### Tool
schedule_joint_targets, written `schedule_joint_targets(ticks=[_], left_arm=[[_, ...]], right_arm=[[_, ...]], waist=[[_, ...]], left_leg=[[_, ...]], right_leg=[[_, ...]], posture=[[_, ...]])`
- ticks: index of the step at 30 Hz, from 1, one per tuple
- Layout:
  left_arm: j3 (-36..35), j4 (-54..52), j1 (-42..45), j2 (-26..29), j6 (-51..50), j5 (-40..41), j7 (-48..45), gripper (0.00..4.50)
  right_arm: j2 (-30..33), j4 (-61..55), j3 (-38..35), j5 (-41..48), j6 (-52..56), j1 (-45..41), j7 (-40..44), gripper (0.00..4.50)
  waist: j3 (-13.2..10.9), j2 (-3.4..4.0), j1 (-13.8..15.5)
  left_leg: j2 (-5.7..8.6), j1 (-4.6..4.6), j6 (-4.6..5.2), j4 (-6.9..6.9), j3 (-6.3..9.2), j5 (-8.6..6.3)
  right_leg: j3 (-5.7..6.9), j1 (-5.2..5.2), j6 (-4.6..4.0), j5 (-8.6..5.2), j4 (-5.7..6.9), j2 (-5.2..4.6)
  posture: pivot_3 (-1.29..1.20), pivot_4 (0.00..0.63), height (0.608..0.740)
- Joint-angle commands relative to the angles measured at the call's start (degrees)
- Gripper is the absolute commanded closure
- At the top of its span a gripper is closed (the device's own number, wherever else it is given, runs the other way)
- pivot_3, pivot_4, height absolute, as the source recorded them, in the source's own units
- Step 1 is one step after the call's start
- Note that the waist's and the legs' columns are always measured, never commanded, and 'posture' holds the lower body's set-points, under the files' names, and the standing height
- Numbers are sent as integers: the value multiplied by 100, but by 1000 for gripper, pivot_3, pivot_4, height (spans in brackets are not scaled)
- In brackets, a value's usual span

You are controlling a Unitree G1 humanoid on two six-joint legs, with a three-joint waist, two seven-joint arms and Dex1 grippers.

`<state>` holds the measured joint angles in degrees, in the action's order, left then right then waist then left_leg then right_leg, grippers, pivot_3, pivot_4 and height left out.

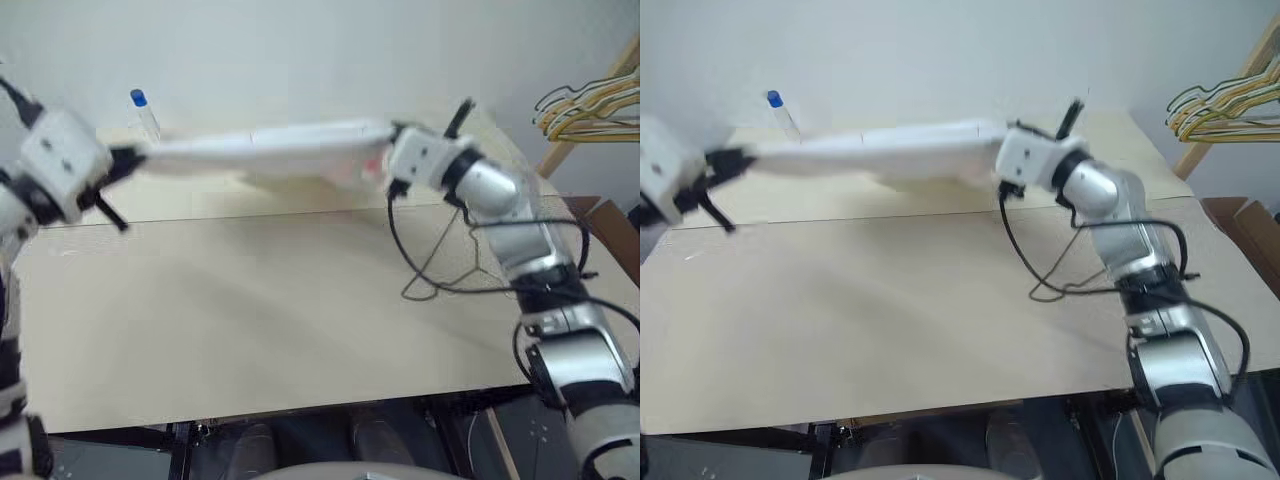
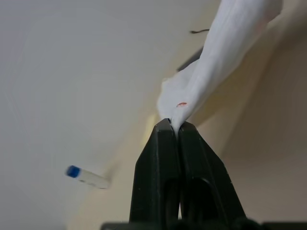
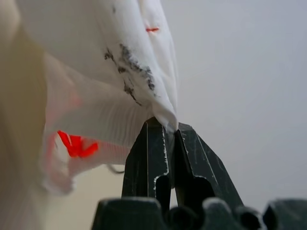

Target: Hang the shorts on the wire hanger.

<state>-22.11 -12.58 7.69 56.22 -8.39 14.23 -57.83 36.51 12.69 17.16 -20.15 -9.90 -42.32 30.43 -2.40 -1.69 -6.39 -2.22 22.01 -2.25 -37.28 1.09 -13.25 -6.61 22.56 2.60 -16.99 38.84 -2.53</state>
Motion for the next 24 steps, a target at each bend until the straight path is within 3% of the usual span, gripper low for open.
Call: schedule_joint_targets(ticks=[1,4,8,13,22,24], left_arm=[[-393,-771,-1013,266,125,201,-780,4472],[-389,-1028,-2054,479,197,-230,-1100,4472],[-469,-1289,-3128,624,551,-733,-1403,4472],[-566,-1418,-3636,687,730,-962,-1643,4472],[-606,-1653,-3837,693,696,-804,-1947,4472],[-556,-1632,-3823,685,804,-823,-1974,4277]], right_arm=[[300,-510,319,-7,-392,400,818,4500],[655,-790,580,26,-660,753,1525,4500],[948,-1542,566,747,-266,1136,2655,4500],[1336,-2037,655,997,-138,1477,3535,4500],[1271,-2378,625,1042,-194,1771,3718,4500],[1326,-2484,617,1130,-245,1839,3825,3782]], waist=[[-6,-3,53],[-6,-3,104],[-6,-5,196],[-3,-12,380],[0,-18,445],[0,-18,459]], left_leg=[[-3,-52,1,5,-2,-1],[-9,-81,1,11,-12,-1],[-12,-62,20,21,-26,-13],[-20,-67,22,17,-40,-14],[-27,-80,23,20,-61,-16],[-27,-79,24,20,-62,-17]], right_leg=[[4,-49,-3,-8,-7,1],[-1,-74,17,-24,-18,7],[-12,-57,1,-15,-37,6],[-14,-56,-3,-12,-36,8],[-22,-58,-5,-16,-37,12],[-23,-58,-5,-16,-37,12]], posture=[[51,0,740],[55,0,740],[60,0,740],[62,0,740],[62,0,740],[61,0,740]])
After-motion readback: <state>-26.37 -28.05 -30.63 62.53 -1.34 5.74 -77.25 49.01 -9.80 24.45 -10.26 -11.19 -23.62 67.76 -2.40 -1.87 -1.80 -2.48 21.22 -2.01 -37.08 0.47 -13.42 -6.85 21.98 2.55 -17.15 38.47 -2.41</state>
